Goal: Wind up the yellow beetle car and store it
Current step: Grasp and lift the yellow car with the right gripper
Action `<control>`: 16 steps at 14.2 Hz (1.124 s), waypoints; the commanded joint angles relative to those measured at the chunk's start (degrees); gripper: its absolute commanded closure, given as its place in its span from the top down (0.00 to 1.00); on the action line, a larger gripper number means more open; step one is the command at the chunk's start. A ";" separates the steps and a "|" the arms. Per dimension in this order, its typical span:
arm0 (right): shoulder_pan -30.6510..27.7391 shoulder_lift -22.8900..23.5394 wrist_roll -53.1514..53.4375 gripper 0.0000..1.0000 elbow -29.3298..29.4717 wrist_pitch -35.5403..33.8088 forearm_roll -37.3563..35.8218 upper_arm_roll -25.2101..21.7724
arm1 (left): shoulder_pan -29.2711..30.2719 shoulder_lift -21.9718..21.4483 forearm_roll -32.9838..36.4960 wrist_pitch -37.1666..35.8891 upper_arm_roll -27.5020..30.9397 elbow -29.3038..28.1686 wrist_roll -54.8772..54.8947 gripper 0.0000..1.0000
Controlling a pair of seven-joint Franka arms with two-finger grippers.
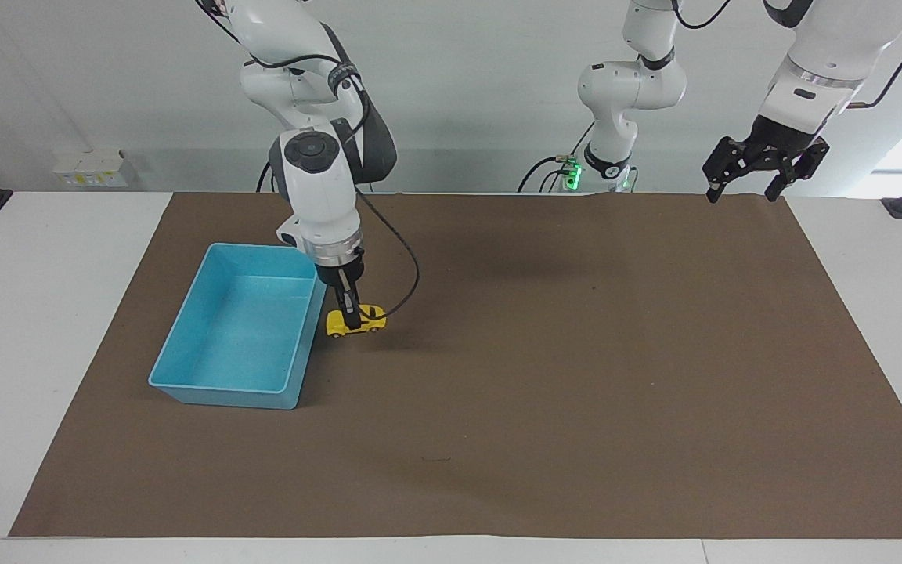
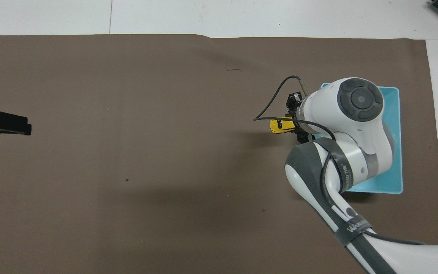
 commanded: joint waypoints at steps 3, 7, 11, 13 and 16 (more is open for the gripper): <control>-1.51 -2.29 -11.02 0.00 4.52 -7.21 3.13 0.29 | 0.89 0.10 0.12 -1.13 -0.62 0.57 0.25 1.00; -2.47 -6.77 -22.44 0.00 4.52 -10.38 7.34 -0.24 | 0.89 0.10 0.12 -1.13 -0.62 0.57 0.25 1.00; -5.11 -8.88 -33.07 0.00 4.52 -13.54 7.61 -0.24 | 0.89 0.10 0.12 -1.13 -0.62 0.57 0.25 1.00; -6.43 -9.59 -40.88 0.00 4.52 -14.68 7.53 -0.41 | 0.89 0.10 0.12 -1.13 -0.62 0.57 0.25 1.00; -8.97 -10.03 -53.01 0.00 4.52 -17.75 7.53 -0.94 | 0.89 0.10 0.12 -1.13 -0.62 0.57 0.25 1.00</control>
